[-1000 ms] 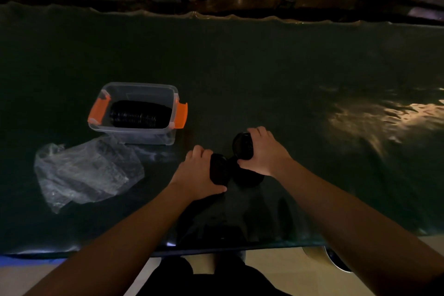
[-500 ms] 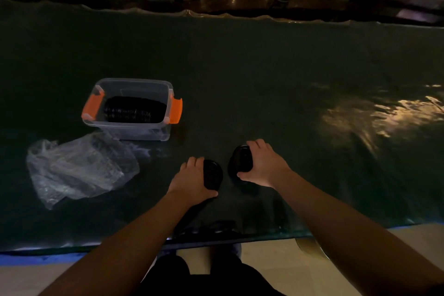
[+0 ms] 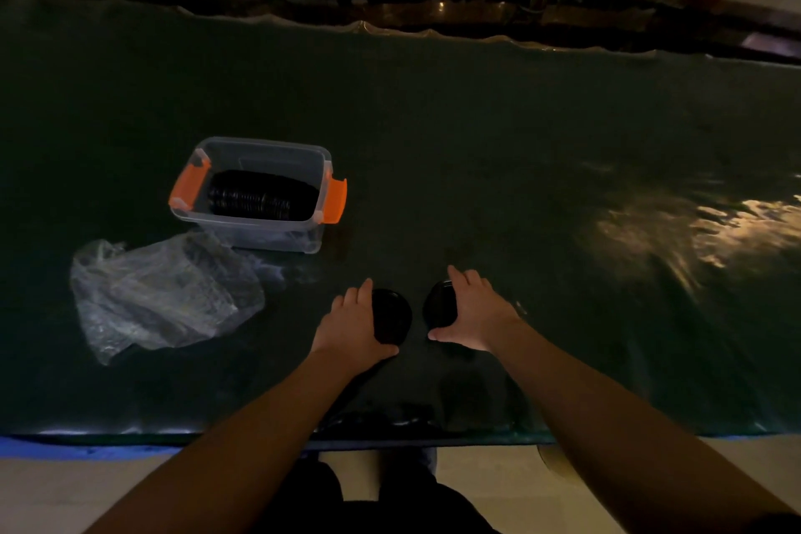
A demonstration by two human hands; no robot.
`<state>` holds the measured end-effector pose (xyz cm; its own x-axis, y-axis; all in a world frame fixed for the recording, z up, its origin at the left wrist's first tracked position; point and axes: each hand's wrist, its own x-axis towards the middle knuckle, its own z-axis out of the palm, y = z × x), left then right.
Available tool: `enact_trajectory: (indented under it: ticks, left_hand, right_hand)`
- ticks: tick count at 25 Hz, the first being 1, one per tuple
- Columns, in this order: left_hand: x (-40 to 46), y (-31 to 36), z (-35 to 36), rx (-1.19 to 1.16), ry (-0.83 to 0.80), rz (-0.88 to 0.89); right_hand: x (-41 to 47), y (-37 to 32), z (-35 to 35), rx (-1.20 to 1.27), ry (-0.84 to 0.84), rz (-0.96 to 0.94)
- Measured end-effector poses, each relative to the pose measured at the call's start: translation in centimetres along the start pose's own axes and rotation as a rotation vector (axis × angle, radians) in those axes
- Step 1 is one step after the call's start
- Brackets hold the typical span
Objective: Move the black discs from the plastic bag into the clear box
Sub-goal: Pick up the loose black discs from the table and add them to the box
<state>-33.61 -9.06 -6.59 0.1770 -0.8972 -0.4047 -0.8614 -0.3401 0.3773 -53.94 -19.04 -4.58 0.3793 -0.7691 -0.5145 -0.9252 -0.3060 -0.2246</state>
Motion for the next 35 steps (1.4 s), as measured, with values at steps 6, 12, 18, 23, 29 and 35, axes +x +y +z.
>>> enact_trajectory:
  ticks: [6, 12, 18, 23, 29, 35]
  left_hand:
    - [0.6, -0.1, 0.2, -0.094, 0.023, -0.003]
    - [0.5, -0.9, -0.4, -0.176, -0.055, 0.018]
    - [-0.5, -3.0, -1.1, -0.211, -0.06, 0.041]
    - [-1.0, -4.7, -1.6, -0.184, -0.077, 0.038]
    - [-0.9, -5.0, -2.0, -0.041, -0.078, 0.079]
    - [-0.6, -4.3, -2.0, -0.019, -0.124, 0.139]
  right_hand:
    - [0.0, -0.6, 0.6, -0.003, 0.005, -0.017]
    - [-0.3, -3.7, -0.6, 0.031, 0.062, -0.16]
    - [-0.3, -7.8, -0.4, -0.029, 0.082, -0.295]
    - [0.2, -9.3, 0.7, -0.126, 0.032, -0.298]
    - [0.6, -9.4, 1.6, -0.173, -0.011, -0.264]
    - [-1.2, -9.1, 1.8, -0.082, 0.143, -0.331]
